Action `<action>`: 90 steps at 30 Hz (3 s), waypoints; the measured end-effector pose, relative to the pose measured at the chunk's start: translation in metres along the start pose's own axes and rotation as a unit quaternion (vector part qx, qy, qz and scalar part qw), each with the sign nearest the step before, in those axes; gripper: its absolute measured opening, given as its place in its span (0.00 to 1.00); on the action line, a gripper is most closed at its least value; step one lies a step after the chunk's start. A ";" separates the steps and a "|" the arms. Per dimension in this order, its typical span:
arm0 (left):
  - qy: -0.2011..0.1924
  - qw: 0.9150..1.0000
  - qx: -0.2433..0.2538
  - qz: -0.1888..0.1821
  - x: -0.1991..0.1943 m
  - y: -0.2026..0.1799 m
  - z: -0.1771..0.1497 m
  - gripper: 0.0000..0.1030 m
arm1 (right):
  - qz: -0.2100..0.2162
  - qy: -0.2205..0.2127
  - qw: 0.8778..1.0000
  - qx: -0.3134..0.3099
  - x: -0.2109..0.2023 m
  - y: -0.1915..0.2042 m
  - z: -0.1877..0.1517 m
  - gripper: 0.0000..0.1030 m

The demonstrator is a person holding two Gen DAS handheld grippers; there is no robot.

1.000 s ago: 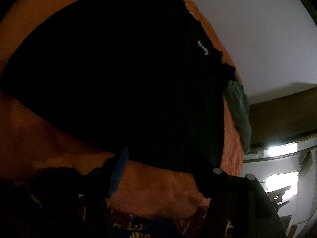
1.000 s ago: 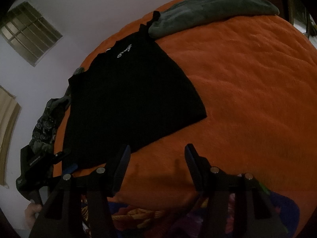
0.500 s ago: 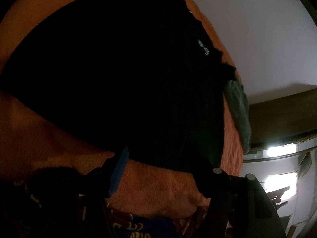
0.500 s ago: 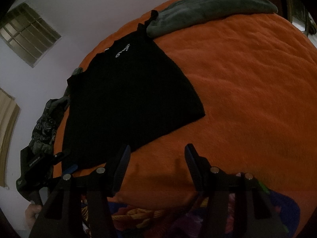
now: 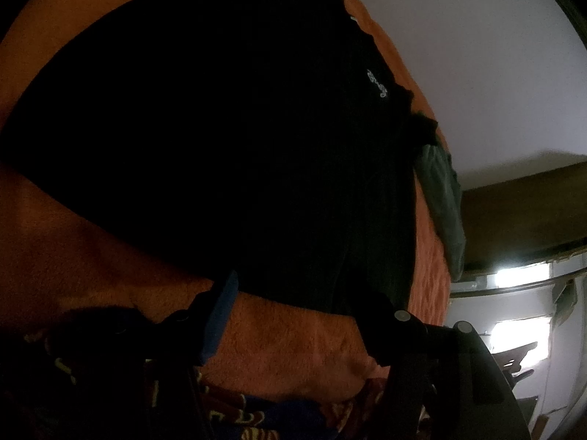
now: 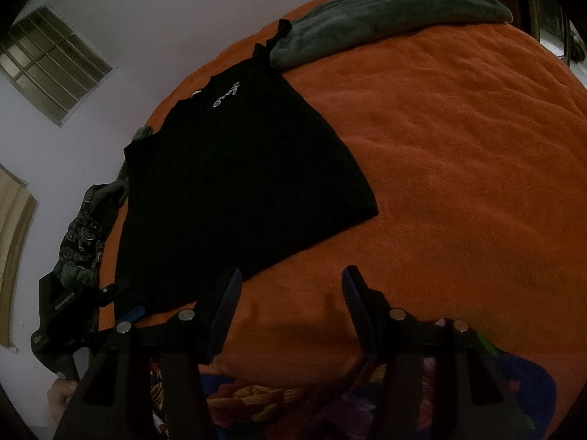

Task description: Fold clothes

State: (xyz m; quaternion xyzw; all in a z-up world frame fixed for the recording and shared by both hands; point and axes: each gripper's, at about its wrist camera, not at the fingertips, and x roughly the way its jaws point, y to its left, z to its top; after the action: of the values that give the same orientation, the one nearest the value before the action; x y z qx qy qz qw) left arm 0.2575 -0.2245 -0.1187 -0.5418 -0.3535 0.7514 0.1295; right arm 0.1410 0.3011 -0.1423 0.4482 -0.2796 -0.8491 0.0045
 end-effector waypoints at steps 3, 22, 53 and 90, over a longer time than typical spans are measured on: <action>0.000 1.000 -0.001 0.000 0.001 0.000 0.000 0.61 | 0.000 0.000 1.000 0.001 0.000 -0.001 -0.001 0.54; 0.006 1.000 -0.005 -0.004 0.002 0.002 0.000 0.61 | 0.000 0.003 1.000 0.006 0.000 -0.005 0.001 0.54; 0.018 1.000 -0.006 -0.008 0.007 0.002 0.004 0.61 | -0.003 0.007 1.000 0.015 0.002 -0.008 0.001 0.54; 0.026 1.000 -0.007 -0.011 0.011 0.004 0.004 0.61 | -0.004 0.012 1.000 0.022 0.003 -0.014 0.002 0.54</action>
State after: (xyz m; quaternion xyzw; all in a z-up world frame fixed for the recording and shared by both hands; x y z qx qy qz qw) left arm 0.2510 -0.2227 -0.1286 -0.5585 -0.3610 0.7330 0.1431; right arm 0.1413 0.3132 -0.1503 0.4596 -0.2966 -0.8371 -0.0052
